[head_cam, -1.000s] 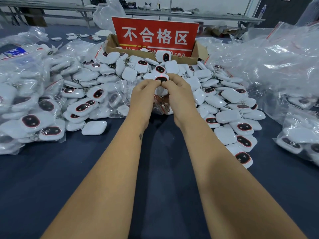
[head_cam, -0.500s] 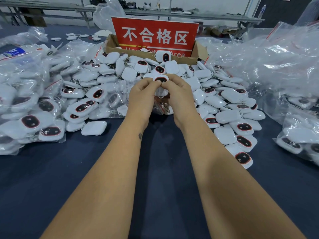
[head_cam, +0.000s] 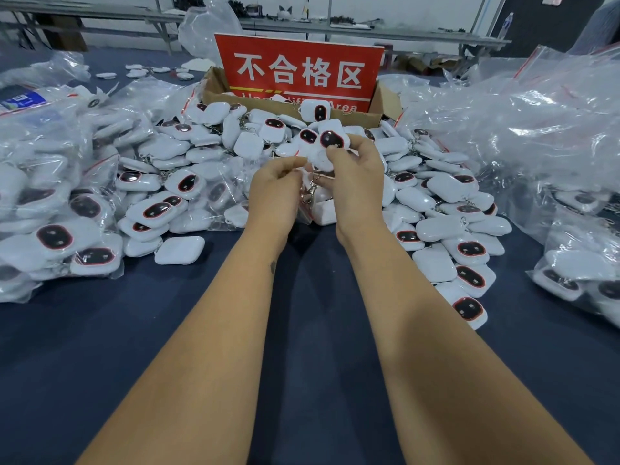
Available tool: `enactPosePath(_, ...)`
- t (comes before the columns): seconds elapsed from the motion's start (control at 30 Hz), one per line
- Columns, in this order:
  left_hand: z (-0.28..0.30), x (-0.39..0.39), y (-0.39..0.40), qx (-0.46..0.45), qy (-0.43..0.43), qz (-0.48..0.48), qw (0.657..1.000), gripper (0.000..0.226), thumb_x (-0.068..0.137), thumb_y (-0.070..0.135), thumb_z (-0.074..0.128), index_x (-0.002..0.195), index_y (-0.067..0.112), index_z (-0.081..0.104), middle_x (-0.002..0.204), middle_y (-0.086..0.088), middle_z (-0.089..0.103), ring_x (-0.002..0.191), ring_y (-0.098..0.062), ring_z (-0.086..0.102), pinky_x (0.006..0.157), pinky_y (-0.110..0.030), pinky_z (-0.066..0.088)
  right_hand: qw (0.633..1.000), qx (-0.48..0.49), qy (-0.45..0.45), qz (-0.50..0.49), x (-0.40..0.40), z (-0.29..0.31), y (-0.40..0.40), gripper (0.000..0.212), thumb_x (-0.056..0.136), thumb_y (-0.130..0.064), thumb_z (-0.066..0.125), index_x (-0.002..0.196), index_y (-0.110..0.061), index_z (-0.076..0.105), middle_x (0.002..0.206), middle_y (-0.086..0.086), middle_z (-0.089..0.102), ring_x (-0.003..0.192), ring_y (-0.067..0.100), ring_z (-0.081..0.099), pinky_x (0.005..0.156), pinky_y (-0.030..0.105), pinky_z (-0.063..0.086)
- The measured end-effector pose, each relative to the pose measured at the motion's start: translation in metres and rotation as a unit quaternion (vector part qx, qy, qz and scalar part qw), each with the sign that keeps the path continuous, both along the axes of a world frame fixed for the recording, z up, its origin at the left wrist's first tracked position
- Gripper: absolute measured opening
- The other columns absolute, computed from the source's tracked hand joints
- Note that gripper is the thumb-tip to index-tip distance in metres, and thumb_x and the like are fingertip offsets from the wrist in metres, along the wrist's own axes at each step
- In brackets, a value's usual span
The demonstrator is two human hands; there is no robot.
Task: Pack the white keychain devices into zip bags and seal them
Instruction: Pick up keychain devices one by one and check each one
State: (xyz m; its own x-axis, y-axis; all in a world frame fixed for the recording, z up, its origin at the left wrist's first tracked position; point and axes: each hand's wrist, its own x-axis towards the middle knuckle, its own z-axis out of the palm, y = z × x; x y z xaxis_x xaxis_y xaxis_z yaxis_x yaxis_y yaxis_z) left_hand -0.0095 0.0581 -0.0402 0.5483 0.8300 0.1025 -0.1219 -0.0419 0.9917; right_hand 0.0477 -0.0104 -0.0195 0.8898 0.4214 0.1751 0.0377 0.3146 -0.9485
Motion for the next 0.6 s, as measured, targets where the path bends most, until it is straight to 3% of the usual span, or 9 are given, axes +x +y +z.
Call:
enactPosePath(0.13, -0.001, -0.001, -0.001, 0.06, 0.032, 0.003, 0.998, 0.036, 0.089, 0.001, 0.055, 0.103, 0.033, 0.061, 0.102, 0.009, 0.06, 0.077, 0.002, 0.059, 0.06, -0.008, 0.047, 0.999, 0.033, -0.026, 0.002, 0.0, 0.001, -0.004, 0.012, 0.089, -0.004, 0.061, 0.091, -0.016, 0.058, 0.067, -0.003, 0.06, 0.073, 0.017, 0.052, 0.075, 0.036, 0.05)
enactPosePath(0.27, 0.0, -0.003, -0.002, 0.081, 0.05, 0.01, 0.995, 0.047, 0.083, -0.004, 0.058, 0.116, 0.029, 0.061, 0.097, 0.011, 0.061, 0.074, -0.007, 0.061, 0.049, -0.015, 0.048, 0.998, 0.051, -0.023, 0.03, -0.001, 0.002, -0.004, 0.015, 0.09, 0.0, 0.06, 0.096, -0.012, 0.057, 0.073, -0.002, 0.07, 0.076, 0.017, 0.066, 0.079, 0.033, 0.058)
enactPosePath(0.4, 0.002, -0.005, -0.002, 0.098, 0.061, 0.016, 0.993, 0.056, 0.08, -0.004, 0.062, 0.128, 0.024, 0.061, 0.102, 0.002, 0.066, 0.074, -0.014, 0.064, 0.062, -0.032, 0.058, 0.999, -0.012, -0.048, 0.02, 0.0, -0.003, -0.001, 0.02, 0.089, 0.0, 0.061, 0.089, -0.018, 0.053, 0.091, 0.009, 0.068, 0.088, 0.023, 0.07, 0.086, 0.039, 0.059)
enactPosePath(0.53, 0.007, -0.004, -0.005, 0.139, 0.046, 0.038, 0.989, 0.044, 0.085, 0.01, 0.063, 0.126, 0.026, 0.063, 0.113, -0.003, 0.066, 0.094, -0.018, 0.068, 0.083, -0.042, 0.059, 0.988, -0.093, -0.126, 0.002, -0.001, -0.008, 0.0, 0.017, 0.089, -0.01, 0.067, 0.089, -0.024, 0.057, 0.092, -0.004, 0.064, 0.078, -0.003, 0.059, 0.069, 0.011, 0.048)
enactPosePath(0.6, 0.009, -0.005, -0.008, 0.158, 0.034, 0.058, 0.985, 0.041, 0.087, 0.011, 0.059, 0.123, 0.029, 0.063, 0.121, 0.0, 0.06, 0.102, -0.018, 0.065, 0.091, -0.043, 0.055, 0.978, -0.121, -0.168, -0.012, -0.002, -0.009, 0.001, 0.009, 0.089, -0.017, 0.069, 0.093, -0.02, 0.062, 0.104, -0.001, 0.061, 0.091, 0.0, 0.057, 0.08, 0.017, 0.048)
